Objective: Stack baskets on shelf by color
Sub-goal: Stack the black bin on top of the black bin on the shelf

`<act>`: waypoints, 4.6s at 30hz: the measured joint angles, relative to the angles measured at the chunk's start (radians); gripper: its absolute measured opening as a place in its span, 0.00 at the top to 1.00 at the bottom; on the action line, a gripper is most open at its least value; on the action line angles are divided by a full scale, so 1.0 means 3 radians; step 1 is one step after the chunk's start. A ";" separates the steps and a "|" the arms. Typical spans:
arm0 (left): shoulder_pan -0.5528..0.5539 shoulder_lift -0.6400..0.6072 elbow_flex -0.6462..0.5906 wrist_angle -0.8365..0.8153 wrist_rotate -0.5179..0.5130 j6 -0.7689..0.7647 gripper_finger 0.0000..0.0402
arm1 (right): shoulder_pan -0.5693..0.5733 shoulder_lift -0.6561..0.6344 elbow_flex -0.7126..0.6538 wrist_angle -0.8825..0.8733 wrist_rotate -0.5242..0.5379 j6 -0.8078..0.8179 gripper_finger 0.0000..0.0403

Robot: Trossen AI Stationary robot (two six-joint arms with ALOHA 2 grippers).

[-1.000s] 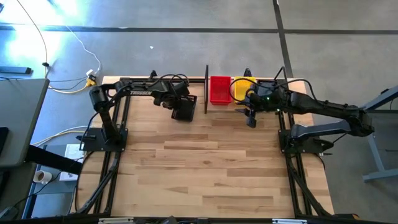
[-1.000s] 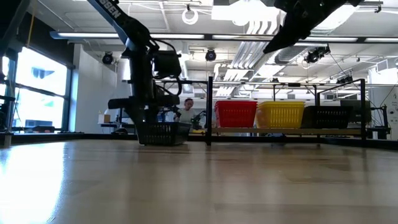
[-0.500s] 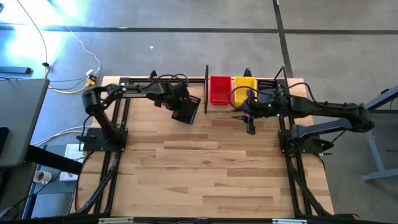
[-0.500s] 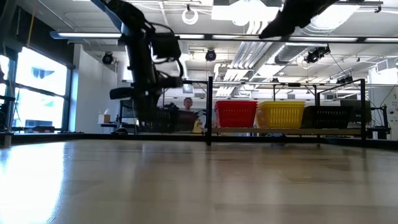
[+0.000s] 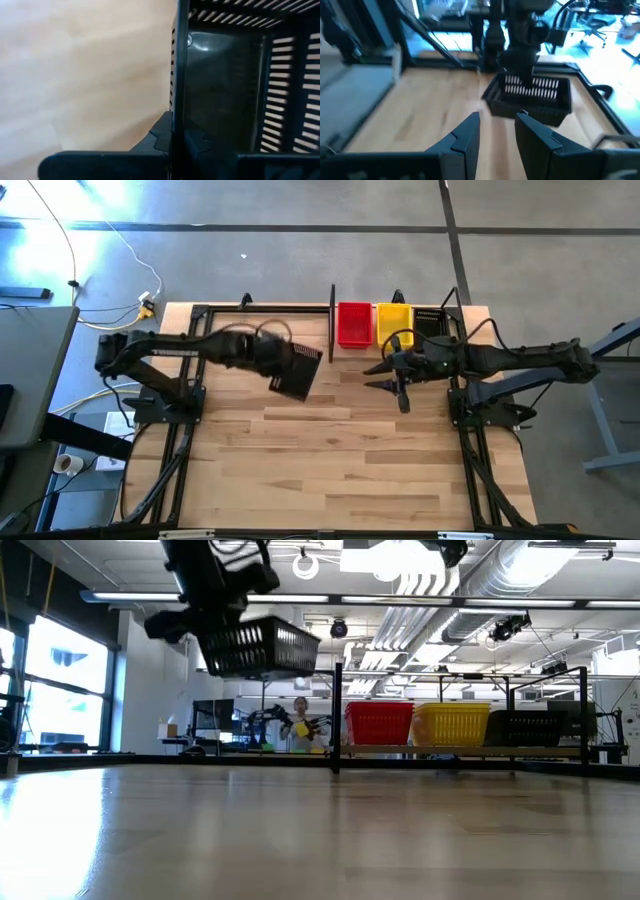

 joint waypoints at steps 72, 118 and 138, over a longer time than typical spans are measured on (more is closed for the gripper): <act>-0.0850 0.0331 0.0518 0.0085 -0.0780 -0.0864 1.00 | 0.0712 0.2541 0.2075 -0.0898 0.0916 -0.0500 0.73; -0.0192 0.0316 0.0518 0.0448 -0.0481 0.0147 0.64 | 0.0488 0.2420 0.2066 -0.2147 0.0964 0.0084 1.00; 0.0397 0.0316 0.0519 0.0603 -0.0083 0.0876 0.66 | -0.0369 0.1736 0.2037 -0.2893 0.1232 -0.0286 1.00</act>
